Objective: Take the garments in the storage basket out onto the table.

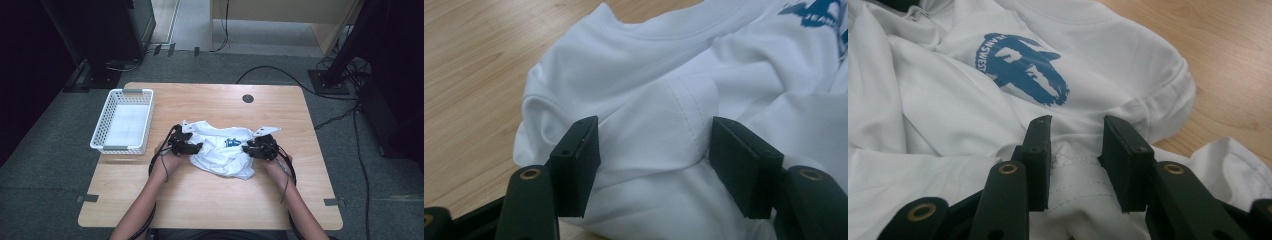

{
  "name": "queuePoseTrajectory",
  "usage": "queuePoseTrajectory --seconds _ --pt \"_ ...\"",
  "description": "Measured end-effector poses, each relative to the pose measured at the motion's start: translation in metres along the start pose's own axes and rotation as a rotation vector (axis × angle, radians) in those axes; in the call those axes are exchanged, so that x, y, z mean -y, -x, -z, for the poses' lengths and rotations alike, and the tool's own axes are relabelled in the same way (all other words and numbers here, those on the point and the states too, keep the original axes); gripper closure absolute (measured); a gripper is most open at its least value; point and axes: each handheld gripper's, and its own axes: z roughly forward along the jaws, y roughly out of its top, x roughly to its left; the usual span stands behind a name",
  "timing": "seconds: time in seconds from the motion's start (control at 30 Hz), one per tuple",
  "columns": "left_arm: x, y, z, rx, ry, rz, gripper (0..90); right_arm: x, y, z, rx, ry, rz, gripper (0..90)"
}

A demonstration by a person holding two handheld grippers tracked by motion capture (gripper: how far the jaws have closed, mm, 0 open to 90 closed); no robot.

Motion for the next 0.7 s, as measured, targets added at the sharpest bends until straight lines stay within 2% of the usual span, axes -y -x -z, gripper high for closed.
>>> queuePoseTrajectory --seconds 0.2,0.27,0.7 --pt "0.008 -0.008 0.004 -0.020 0.013 0.031 36.1 0.006 0.006 0.005 0.024 -0.014 0.003 64.3" --pt "0.012 -0.014 0.006 -0.022 0.020 0.059 36.1 0.010 0.012 0.009 0.041 -0.010 -0.008 62.9" --pt "0.020 -0.029 0.010 -0.057 0.036 0.086 36.0 0.025 0.026 0.025 0.069 -0.020 -0.041 60.9"
